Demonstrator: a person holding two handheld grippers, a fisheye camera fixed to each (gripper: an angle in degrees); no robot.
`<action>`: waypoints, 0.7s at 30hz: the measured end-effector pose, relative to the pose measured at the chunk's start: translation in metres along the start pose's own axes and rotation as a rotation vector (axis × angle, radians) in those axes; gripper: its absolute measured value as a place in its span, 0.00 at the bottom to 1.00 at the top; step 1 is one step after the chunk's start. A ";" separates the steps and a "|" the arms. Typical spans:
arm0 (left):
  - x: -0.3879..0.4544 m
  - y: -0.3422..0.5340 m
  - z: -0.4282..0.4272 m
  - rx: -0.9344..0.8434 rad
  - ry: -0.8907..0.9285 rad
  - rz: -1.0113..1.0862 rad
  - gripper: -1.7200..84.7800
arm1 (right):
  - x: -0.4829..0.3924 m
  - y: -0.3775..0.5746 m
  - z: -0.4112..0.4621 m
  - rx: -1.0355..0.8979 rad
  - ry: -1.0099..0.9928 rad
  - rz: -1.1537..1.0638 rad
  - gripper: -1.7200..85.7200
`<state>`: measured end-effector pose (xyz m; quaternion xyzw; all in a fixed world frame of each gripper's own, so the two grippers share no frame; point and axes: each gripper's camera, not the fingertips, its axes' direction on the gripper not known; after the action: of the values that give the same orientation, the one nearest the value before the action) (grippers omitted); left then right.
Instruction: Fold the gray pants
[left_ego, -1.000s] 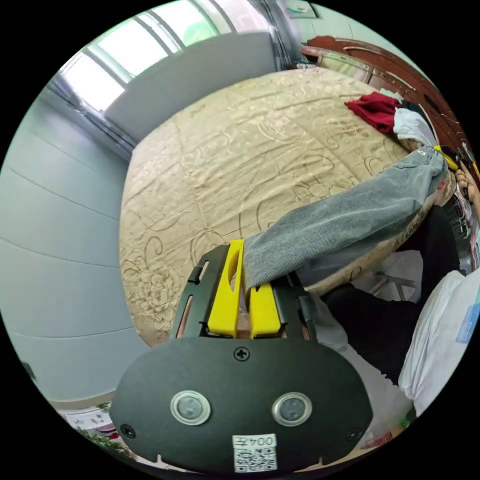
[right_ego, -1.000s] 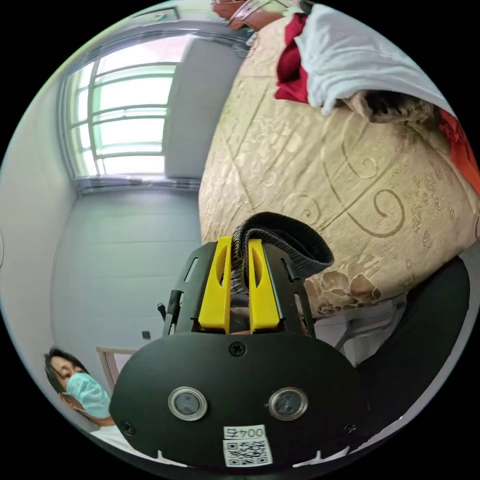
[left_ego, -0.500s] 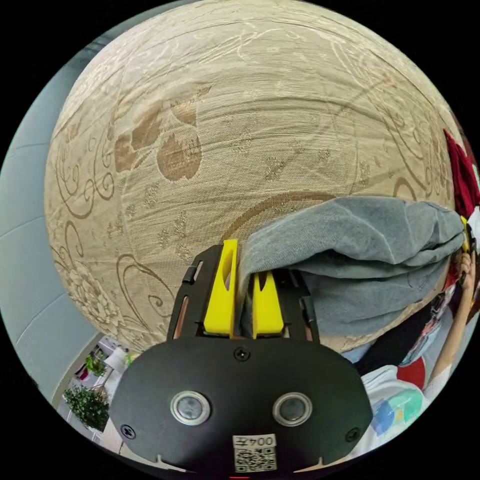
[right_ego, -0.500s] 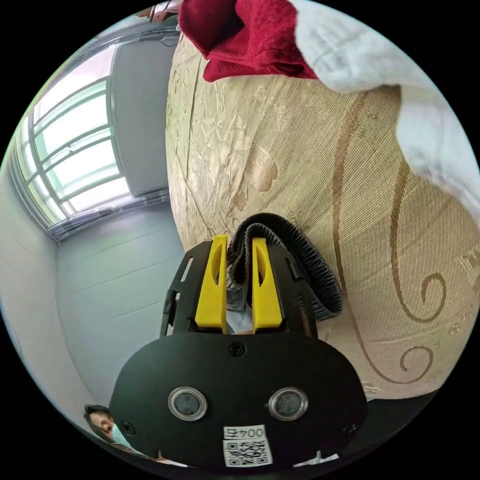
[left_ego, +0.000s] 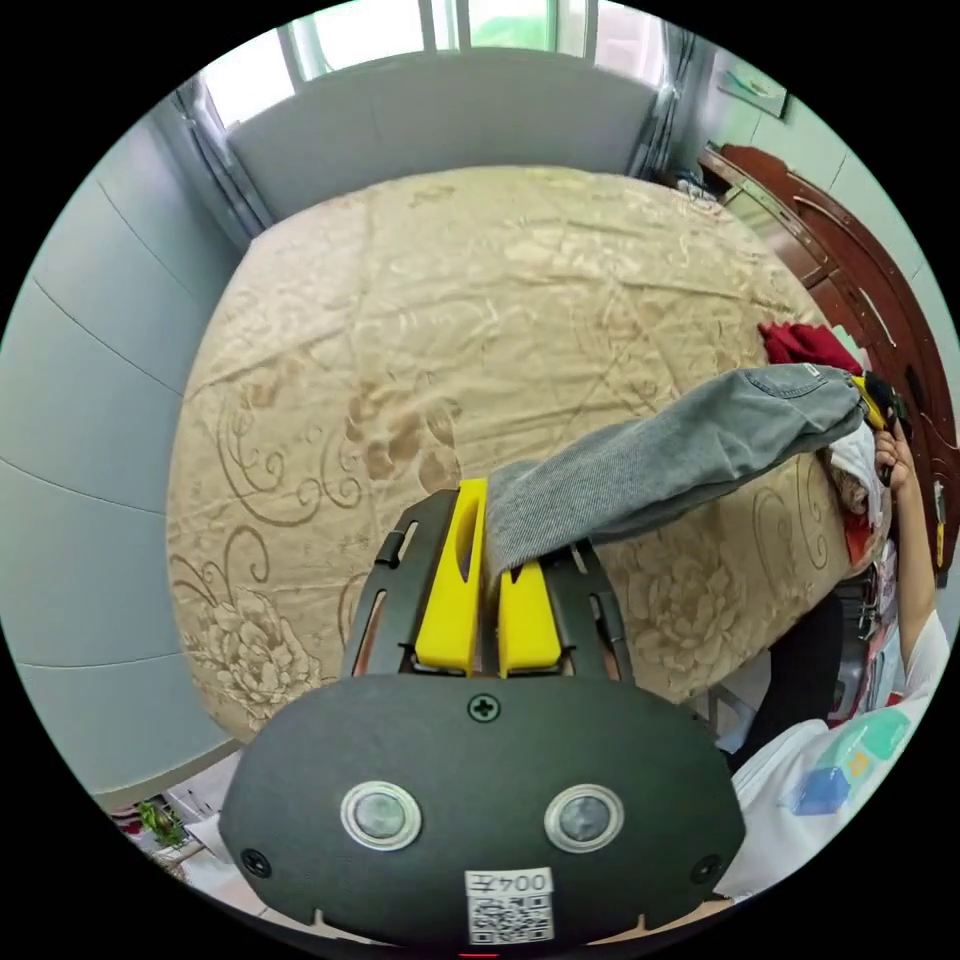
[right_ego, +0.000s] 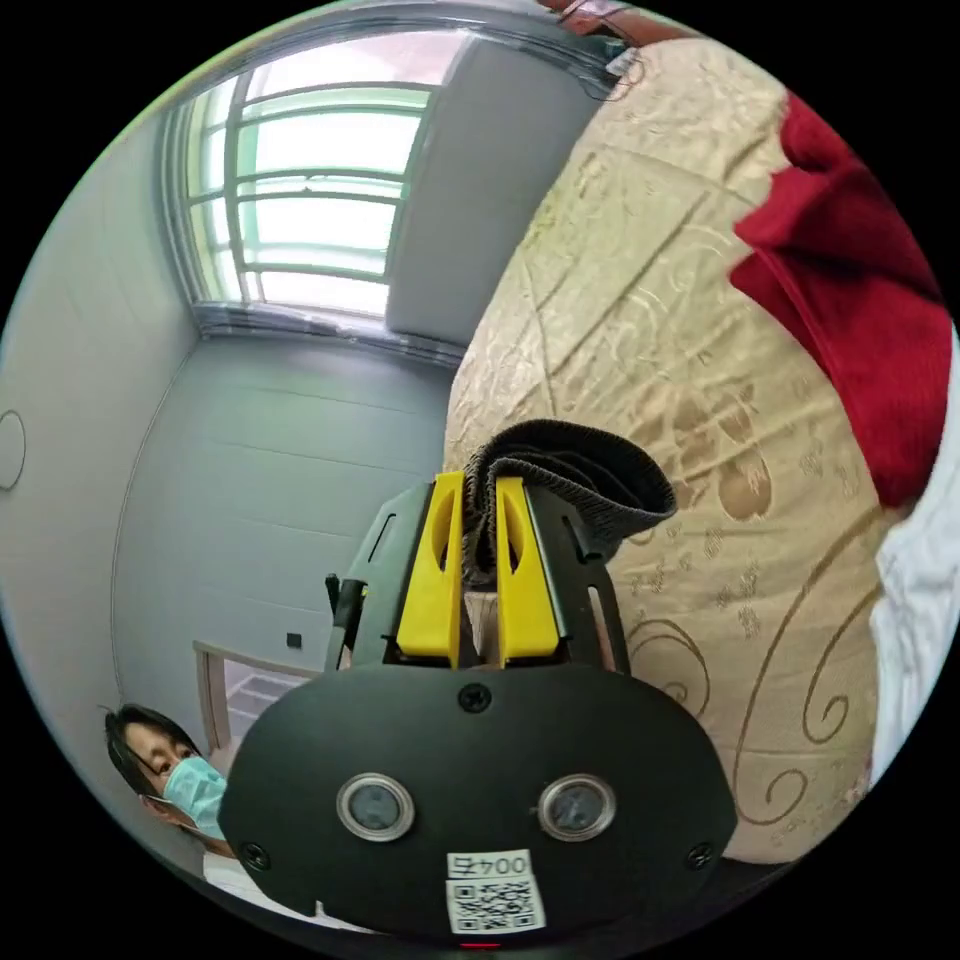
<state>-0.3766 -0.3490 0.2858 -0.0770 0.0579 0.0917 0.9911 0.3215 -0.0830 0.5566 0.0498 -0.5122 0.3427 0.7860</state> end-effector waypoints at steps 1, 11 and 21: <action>0.003 -0.001 -0.028 0.098 -0.042 0.012 0.01 | -0.011 -0.005 0.002 -0.016 0.007 -0.035 0.09; 0.130 0.135 0.064 0.096 -0.133 0.510 0.01 | 0.026 0.079 0.003 -0.320 0.352 -0.151 0.09; 0.205 0.233 0.134 -0.068 -0.073 0.701 0.01 | 0.001 0.176 -0.033 -0.414 0.590 -0.075 0.09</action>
<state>-0.2071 -0.0658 0.3573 -0.0823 0.0424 0.4307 0.8977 0.2435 0.0652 0.4937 -0.1925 -0.3198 0.2024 0.9054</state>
